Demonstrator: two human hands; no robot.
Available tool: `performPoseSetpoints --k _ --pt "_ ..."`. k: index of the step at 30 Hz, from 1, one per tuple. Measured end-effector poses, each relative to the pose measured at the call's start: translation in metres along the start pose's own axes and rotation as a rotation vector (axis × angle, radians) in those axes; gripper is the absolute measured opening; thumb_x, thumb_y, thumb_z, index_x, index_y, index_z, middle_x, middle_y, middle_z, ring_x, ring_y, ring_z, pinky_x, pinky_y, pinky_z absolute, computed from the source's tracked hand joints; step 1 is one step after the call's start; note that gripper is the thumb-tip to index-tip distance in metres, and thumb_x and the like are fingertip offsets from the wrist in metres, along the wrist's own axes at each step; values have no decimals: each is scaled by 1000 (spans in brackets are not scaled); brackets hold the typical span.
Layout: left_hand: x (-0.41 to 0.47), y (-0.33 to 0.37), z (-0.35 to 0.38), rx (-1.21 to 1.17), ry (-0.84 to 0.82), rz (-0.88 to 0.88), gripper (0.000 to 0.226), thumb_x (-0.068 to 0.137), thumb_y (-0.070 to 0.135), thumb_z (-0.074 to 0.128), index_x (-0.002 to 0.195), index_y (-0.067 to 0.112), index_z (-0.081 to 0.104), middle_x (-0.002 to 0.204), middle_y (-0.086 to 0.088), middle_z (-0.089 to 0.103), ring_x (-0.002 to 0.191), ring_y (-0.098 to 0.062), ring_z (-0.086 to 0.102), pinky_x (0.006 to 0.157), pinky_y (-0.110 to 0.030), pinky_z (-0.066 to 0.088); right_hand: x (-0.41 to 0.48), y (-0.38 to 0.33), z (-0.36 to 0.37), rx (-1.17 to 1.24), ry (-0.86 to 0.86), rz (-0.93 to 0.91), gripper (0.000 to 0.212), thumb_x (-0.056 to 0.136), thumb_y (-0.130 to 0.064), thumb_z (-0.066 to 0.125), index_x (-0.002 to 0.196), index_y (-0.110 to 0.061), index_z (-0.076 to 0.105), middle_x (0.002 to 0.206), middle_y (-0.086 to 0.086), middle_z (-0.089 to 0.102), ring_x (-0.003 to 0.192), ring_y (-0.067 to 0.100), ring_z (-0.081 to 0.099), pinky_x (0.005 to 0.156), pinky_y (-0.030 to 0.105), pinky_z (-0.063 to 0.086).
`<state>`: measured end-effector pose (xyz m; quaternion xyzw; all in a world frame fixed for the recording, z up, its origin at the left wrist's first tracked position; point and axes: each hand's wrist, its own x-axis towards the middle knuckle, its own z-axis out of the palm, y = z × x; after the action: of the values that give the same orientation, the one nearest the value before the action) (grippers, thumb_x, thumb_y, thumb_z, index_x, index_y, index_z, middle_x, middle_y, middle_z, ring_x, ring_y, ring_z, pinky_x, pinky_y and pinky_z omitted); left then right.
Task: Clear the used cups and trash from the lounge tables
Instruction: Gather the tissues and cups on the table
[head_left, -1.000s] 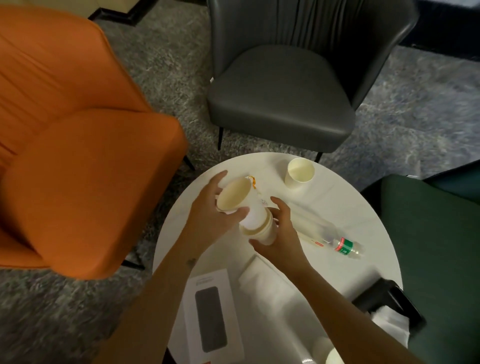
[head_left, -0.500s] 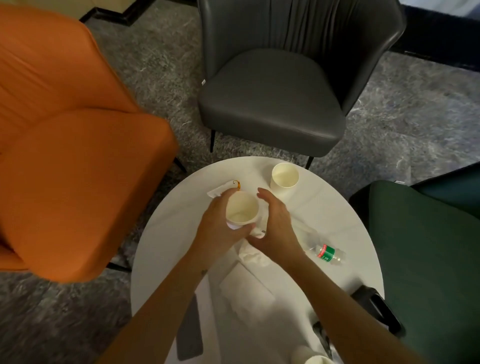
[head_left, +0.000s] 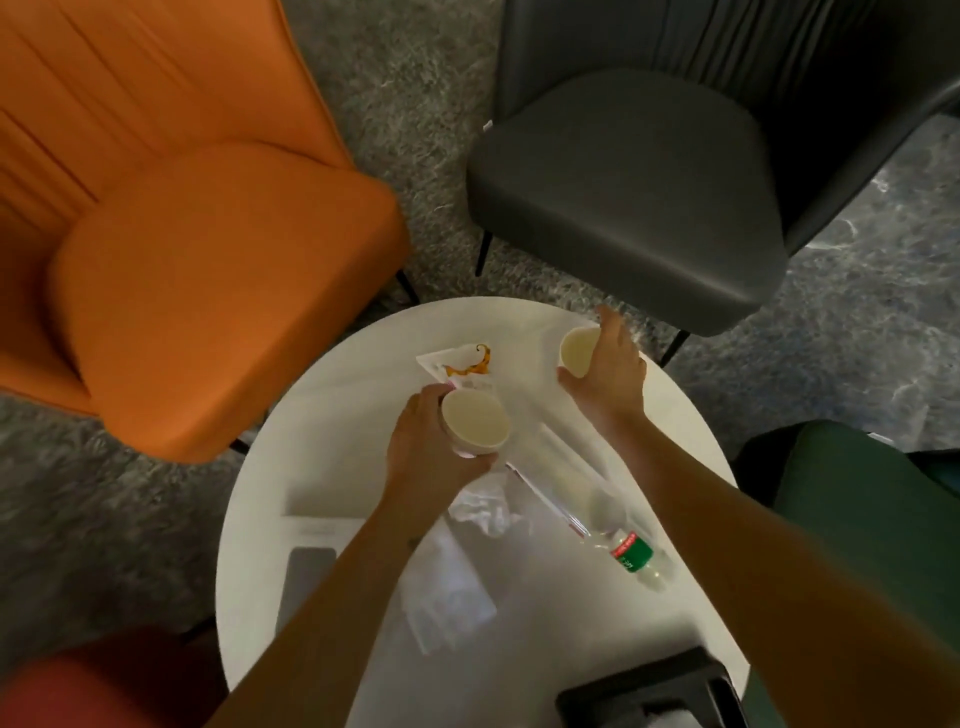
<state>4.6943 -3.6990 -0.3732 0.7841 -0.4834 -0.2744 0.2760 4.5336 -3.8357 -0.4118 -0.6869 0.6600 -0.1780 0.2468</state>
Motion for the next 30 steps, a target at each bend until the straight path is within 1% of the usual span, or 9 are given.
performPoseSetpoints --k 5,12,14,16,18,20,24,27,30 --pt "-9 1 3 116 17 -61 77 57 38 84 122 16 48 116 -4 61 106 -24 57 90 -43 47 -23 -23 -13 276 7 -121 83 67 -31 79 134 -20 30 132 6 46 118 23 47 99 40 39" --pt "-11 6 1 283 8 -159 65 66 46 76 119 24 48 113 1 61 102 -19 58 88 -31 46 -84 -67 -22 563 -171 -281 79 67 -33 71 132 -16 31 126 4 49 106 11 50 85 12 44" --pt "-16 8 1 145 28 -117 68 63 39 80 120 21 49 115 0 61 101 -19 57 86 -28 44 -99 -68 -16 547 -289 -334 73 72 -31 69 133 -13 33 131 5 48 114 18 50 93 29 47" --pt "-24 10 -1 87 108 -54 62 66 35 79 118 19 51 112 -2 62 97 -18 57 81 -24 40 -110 -65 -7 406 -351 -420 72 81 -49 53 139 -13 30 140 8 43 127 23 42 104 43 37" --pt "-29 8 -1 124 145 -26 54 72 35 74 118 17 52 112 -4 63 96 -18 57 81 -23 40 -119 -64 2 245 -393 -502 81 80 -74 19 143 -24 15 150 7 27 139 25 24 111 44 23" --pt "-31 0 -4 139 116 -82 61 71 37 76 121 17 48 115 -3 60 100 -19 56 84 -24 40 -122 -64 7 256 -457 -510 81 74 -80 5 141 -33 2 154 5 16 142 23 13 112 43 16" --pt "-33 -27 -16 -56 279 -200 78 59 23 86 123 12 44 117 -8 58 103 -20 54 81 -23 38 -119 -54 10 445 -354 -359 52 92 -42 36 139 -21 27 144 10 37 129 17 37 103 31 31" --pt "-29 -43 -16 -136 351 -285 81 58 16 86 124 11 39 118 -9 54 96 -12 45 78 -24 37 -127 -39 20 182 -401 -410 45 90 -12 51 133 -11 40 134 12 46 120 24 47 93 22 33" --pt "-20 -53 -6 -191 340 -343 83 60 18 85 127 12 35 122 -9 50 97 -10 40 78 -24 36 -139 -26 33 -63 -521 -521 50 87 -11 55 134 -14 38 132 9 44 117 25 47 90 27 41"
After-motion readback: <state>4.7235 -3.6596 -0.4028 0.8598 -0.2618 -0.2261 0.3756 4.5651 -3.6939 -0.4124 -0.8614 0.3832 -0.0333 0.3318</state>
